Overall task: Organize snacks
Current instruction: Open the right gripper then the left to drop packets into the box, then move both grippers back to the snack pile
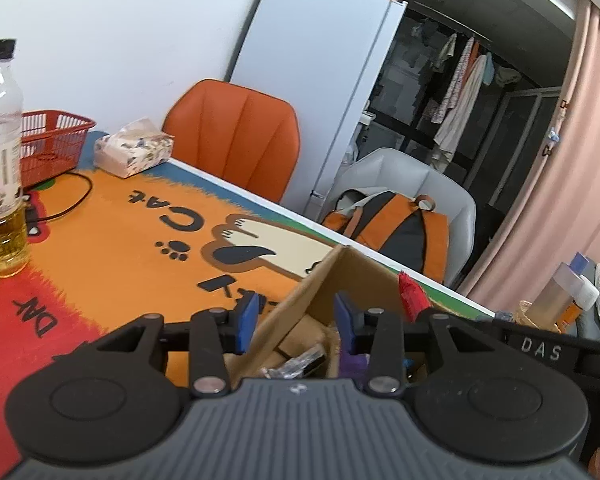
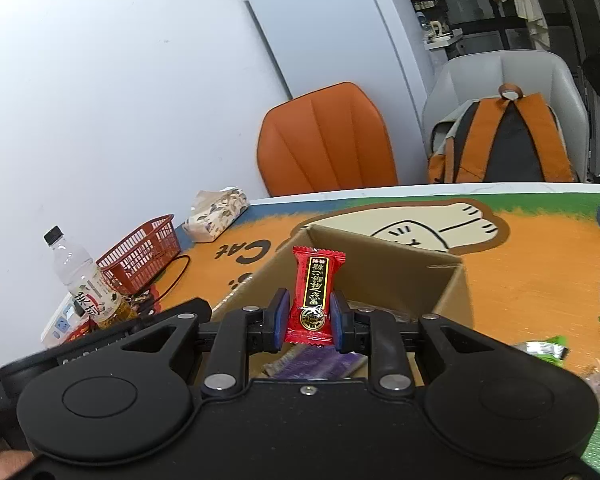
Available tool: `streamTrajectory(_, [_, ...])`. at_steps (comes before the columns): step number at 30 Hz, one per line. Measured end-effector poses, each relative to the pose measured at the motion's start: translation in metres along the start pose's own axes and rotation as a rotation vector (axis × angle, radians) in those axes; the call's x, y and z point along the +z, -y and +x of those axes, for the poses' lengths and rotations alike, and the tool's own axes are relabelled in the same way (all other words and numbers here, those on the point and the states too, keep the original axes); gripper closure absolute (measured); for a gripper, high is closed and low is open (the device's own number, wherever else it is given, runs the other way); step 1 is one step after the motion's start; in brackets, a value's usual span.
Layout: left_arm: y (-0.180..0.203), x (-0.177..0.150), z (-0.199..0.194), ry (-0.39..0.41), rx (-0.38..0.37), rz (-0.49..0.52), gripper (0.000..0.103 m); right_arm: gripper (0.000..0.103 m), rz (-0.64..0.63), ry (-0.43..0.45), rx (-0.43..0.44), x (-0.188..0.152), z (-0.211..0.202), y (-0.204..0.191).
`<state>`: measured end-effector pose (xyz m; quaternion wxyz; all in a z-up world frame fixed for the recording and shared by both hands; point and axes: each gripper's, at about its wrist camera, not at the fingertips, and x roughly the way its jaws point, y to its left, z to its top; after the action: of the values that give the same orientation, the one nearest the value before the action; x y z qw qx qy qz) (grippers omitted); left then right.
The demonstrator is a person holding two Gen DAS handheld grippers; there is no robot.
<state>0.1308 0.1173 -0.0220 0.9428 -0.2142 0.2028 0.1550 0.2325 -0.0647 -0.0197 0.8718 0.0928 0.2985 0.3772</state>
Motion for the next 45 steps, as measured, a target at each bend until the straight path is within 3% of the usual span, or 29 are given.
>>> streamTrajectory(6, [-0.013, 0.000, -0.006, 0.000, 0.020, -0.016, 0.055, 0.078, 0.006, 0.016, 0.035, 0.006, 0.012, -0.010])
streamTrajectory(10, [-0.019, -0.003, -0.008, 0.000, 0.031, -0.030, 0.044, 0.054, 0.005, 0.022, 0.023, 0.003, 0.011, -0.010])
streamTrajectory(15, [-0.018, -0.007, -0.009, -0.002, 0.035, -0.036, 0.025, 0.049, 0.024, 0.006, 0.005, -0.001, 0.004, -0.001])
streamTrajectory(17, [-0.017, -0.008, -0.009, -0.005, 0.024, -0.046, 0.023, 0.039, 0.022, 0.013, -0.010, -0.002, -0.002, 0.001])
streamTrajectory(20, [-0.016, -0.011, -0.011, -0.007, 0.012, -0.062, 0.018, 0.032, 0.023, 0.019, -0.025, -0.004, -0.012, 0.006])
streamTrajectory(28, [-0.004, -0.015, -0.019, 0.000, -0.005, -0.048, 0.016, 0.020, 0.023, 0.021, -0.057, -0.012, -0.035, 0.021])
streamTrajectory(35, [0.005, -0.022, -0.028, 0.009, 0.012, -0.046, 0.016, 0.016, 0.042, 0.035, -0.077, -0.018, -0.060, 0.038])
streamTrajectory(45, [0.018, -0.021, -0.051, 0.031, -0.018, -0.044, 0.012, 0.012, 0.028, 0.067, -0.073, -0.024, -0.091, 0.042])
